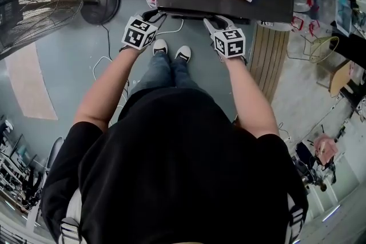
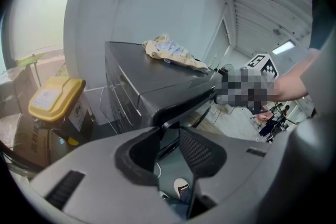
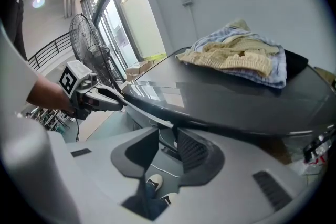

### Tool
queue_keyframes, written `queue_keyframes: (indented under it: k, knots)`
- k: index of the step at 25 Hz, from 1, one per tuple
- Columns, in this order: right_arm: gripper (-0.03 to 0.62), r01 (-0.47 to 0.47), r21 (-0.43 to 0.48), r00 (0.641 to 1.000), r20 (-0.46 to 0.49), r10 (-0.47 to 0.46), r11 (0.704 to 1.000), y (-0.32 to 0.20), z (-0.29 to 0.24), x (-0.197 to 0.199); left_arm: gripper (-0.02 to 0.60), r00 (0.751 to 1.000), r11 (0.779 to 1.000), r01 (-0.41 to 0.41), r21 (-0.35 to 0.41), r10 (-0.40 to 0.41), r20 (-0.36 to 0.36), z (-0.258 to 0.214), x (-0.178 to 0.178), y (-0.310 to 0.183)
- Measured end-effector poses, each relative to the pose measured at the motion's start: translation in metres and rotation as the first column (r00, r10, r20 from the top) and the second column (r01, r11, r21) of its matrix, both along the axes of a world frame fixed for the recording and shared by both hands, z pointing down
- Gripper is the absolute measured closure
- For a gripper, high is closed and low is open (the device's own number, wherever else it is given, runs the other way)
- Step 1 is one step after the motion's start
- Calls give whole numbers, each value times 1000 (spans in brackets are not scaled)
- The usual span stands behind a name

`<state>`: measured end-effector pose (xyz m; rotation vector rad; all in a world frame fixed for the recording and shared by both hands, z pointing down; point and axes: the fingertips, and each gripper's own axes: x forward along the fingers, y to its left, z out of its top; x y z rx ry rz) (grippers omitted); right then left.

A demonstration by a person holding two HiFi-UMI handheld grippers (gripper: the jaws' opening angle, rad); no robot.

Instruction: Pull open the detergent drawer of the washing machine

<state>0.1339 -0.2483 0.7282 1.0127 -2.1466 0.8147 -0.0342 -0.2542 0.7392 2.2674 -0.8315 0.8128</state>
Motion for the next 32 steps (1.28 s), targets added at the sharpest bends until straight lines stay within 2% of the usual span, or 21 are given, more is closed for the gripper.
queue_keyframes:
  k: [8, 32]
  knots:
    - [494, 6, -13, 1000, 13, -6, 1000, 9, 0, 1, 468, 1000, 1000, -18, -1, 18, 11, -1, -1, 8]
    - [493, -9, -52, 998, 54, 12, 999, 97, -1, 8, 466, 1000, 998, -25, -66, 24, -12, -2, 6, 98]
